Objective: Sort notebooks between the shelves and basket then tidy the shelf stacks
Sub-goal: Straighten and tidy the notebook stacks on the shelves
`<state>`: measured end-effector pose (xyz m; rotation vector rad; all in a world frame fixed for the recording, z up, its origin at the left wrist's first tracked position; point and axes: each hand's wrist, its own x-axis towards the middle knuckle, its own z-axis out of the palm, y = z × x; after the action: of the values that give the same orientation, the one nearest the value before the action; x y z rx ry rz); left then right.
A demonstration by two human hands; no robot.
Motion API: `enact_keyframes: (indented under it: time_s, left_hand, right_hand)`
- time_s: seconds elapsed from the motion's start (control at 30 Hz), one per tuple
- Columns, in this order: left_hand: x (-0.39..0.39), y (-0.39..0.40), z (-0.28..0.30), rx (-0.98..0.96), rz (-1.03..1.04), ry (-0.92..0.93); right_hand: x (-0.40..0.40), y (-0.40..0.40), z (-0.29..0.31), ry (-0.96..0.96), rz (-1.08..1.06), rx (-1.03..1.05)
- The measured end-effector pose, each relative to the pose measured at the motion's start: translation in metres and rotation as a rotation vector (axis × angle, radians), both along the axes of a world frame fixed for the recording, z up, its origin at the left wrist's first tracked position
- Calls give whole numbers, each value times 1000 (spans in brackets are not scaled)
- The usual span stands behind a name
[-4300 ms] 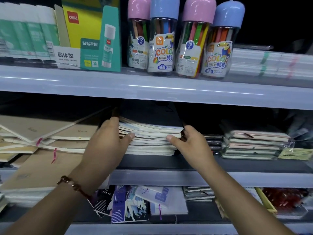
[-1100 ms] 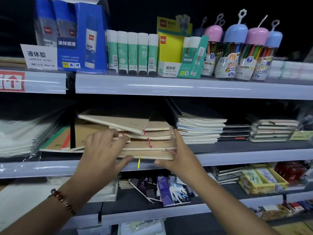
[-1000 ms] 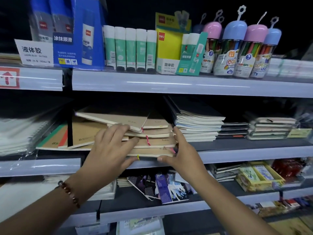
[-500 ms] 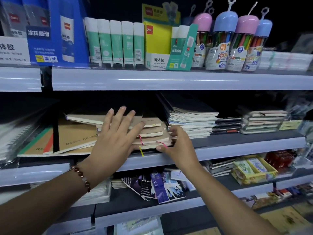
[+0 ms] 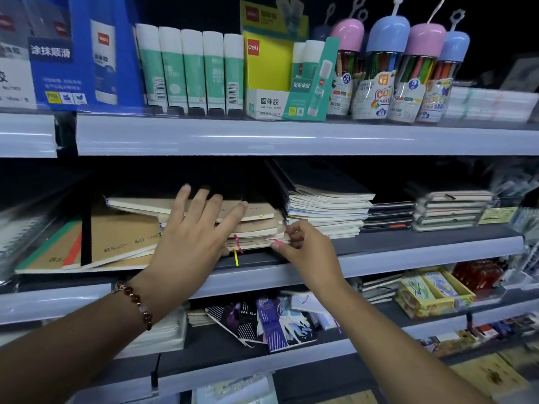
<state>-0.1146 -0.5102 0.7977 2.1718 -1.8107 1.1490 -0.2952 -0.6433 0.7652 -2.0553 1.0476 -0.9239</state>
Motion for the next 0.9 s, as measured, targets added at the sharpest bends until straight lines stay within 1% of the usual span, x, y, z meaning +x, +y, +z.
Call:
enact_keyframes:
  time_s: [0.2,0.3,0.37,0.43,0.53,0.6,0.63,0.67,0.7,0.77,0.8,0.83,0.9]
  left_hand:
    - [3,-8,-5,9,18,-13]
    - [1,-17,-4,38,108,-21]
    - [-3,-22,-4,61,136,-10]
    - [-4,-25,-6,72,149,-11]
    - [-2,-23,-6,25,77,-9]
    - [2,-12,0,-66,-5,74]
    - [7,-3,6,-111,4,111]
    - [13,8,13,-130,68,149]
    - [22,20,23,-118,173,214]
    - [46,39,40,-6,412,454]
    - [57,47,47,51,488,596]
    - [67,51,51,80,507,730]
    - [72,54,55,115,436,930]
  right_hand:
    - [10,-6,-3,-1,-92,-45]
    - [22,-11,-5,69,-156,-111]
    - [27,-13,-6,122,-189,-151]
    - [27,-13,-6,130,-193,-157]
    - [24,-10,-4,134,-165,-144]
    - [19,-4,-4,88,-117,-125]
    - [16,0,-4,48,-89,-119]
    - [14,6,-4,-2,-61,-113]
    - [12,11,-3,-53,-36,-99]
    - [12,17,1,-124,2,-59]
    - [14,18,3,-151,15,-29]
    - [16,19,6,-175,23,9]
    - [24,18,11,-220,25,94]
